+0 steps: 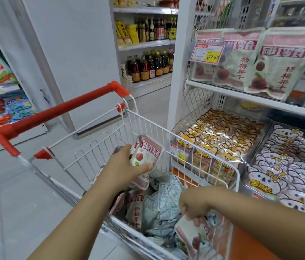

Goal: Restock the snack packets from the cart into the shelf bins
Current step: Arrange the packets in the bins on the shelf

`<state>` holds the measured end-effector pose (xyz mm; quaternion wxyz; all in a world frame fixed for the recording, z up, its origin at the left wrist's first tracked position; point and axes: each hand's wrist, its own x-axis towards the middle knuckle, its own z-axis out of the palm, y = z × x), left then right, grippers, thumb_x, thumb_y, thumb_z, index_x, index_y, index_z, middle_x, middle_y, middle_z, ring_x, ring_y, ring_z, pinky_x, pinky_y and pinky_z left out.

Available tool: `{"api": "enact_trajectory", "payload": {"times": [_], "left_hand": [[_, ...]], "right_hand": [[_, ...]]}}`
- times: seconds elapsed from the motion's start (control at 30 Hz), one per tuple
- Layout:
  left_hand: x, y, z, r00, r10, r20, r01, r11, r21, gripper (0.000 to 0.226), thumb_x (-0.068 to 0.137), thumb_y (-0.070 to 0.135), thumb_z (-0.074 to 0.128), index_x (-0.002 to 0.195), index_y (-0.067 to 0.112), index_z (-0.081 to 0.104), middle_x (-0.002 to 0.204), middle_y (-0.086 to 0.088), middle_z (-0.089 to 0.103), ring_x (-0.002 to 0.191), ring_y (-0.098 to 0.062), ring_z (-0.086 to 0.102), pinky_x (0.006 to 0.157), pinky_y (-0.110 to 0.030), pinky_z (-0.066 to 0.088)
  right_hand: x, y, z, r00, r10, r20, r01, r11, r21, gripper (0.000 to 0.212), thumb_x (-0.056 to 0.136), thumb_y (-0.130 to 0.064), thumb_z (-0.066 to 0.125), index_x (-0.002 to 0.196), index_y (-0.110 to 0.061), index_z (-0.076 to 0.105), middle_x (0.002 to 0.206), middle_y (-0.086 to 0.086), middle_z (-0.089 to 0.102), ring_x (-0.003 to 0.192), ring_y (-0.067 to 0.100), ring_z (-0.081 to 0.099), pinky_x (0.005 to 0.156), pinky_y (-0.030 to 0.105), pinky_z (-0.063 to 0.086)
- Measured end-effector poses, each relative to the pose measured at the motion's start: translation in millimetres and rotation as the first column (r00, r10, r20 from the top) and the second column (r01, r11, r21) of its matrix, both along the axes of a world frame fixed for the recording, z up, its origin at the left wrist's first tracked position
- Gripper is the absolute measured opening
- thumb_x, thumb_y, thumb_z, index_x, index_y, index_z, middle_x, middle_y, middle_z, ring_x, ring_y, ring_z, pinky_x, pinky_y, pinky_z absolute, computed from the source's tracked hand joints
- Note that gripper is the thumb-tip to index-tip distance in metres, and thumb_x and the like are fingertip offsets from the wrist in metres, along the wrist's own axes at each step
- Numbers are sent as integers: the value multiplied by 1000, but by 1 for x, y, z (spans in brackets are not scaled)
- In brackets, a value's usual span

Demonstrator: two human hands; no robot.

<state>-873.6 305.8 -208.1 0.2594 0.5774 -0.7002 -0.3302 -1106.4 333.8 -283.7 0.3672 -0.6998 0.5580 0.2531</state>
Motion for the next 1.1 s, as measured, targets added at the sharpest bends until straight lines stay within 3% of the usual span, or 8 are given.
{"api": "enact_trajectory", "payload": {"times": [0.17, 0.27, 0.37, 0.5, 0.67, 0.8, 0.93, 1.1], "left_hand": [[1, -1, -2, 1000, 2, -20, -2, 1000, 15, 49, 76, 42, 85, 114, 29, 57, 101, 9, 70, 79, -5, 70, 53, -17, 54], [2, -4, -3, 1000, 27, -8, -26, 999, 23, 47, 74, 44, 85, 111, 31, 58, 101, 9, 70, 82, -7, 71, 64, -26, 60], [3, -7, -2, 998, 60, -30, -59, 997, 56, 43, 75, 47, 83, 106, 31, 59, 97, 9, 71, 75, -4, 72, 64, -27, 60], [-4, -7, 6, 985, 23, -171, 3, 989, 150, 30, 84, 50, 75, 103, 29, 65, 93, 8, 77, 79, -10, 75, 85, -43, 61], [-25, 11, 18, 912, -63, -405, 192, 939, 286, 15, 98, 38, 59, 108, 29, 66, 88, 14, 78, 84, -12, 76, 79, -33, 59], [-37, 17, 21, 789, -21, -614, 348, 839, 419, 44, 104, 42, 48, 129, 10, 65, 120, -20, 70, 109, -37, 68, 94, -45, 53], [-44, 19, 33, 739, 29, -673, 365, 822, 436, 65, 98, 62, 35, 124, 12, 68, 113, -19, 73, 98, -33, 72, 94, -44, 54], [-57, 20, 46, 733, -130, -668, 435, 845, 312, 71, 80, 52, 80, 136, 17, 55, 126, -17, 69, 115, -39, 66, 104, -58, 48]], "right_hand": [[-2, 6, 24, 993, 8, 121, -1, 998, -60, 8, 96, -9, 59, 96, -10, 67, 95, 14, 77, 69, 13, 68, 79, 33, 57], [-14, 14, 50, 940, -82, 331, 158, 965, -210, 11, 99, -13, 54, 94, -14, 64, 88, 6, 78, 73, 11, 73, 73, 34, 58], [-27, 17, 78, 843, -54, 536, 367, 787, -497, 17, 100, -14, 57, 88, -24, 63, 80, -6, 76, 73, 5, 72, 72, 27, 57], [-33, 26, 106, 802, 125, 585, 462, 491, -738, 12, 95, -15, 65, 93, -27, 67, 68, -23, 66, 64, -3, 61, 60, 9, 39], [-21, 48, 115, 659, 148, 737, 593, 500, -631, 17, 94, -9, 63, 98, -24, 69, 81, -14, 73, 73, 5, 66, 67, 14, 47], [-14, 55, 116, 514, 62, 856, 717, 517, -468, 2, 93, -20, 67, 93, -20, 70, 71, -2, 70, 63, 18, 60, 62, 20, 46], [-16, 54, 125, 455, -25, 890, 803, 444, -398, 14, 81, -32, 81, 87, -27, 69, 65, -9, 63, 58, 6, 55, 60, 16, 45], [-17, 57, 142, 471, -53, 880, 829, 367, -422, 17, 79, -35, 82, 88, -33, 68, 80, -12, 73, 69, 16, 68, 67, 31, 53]]}}
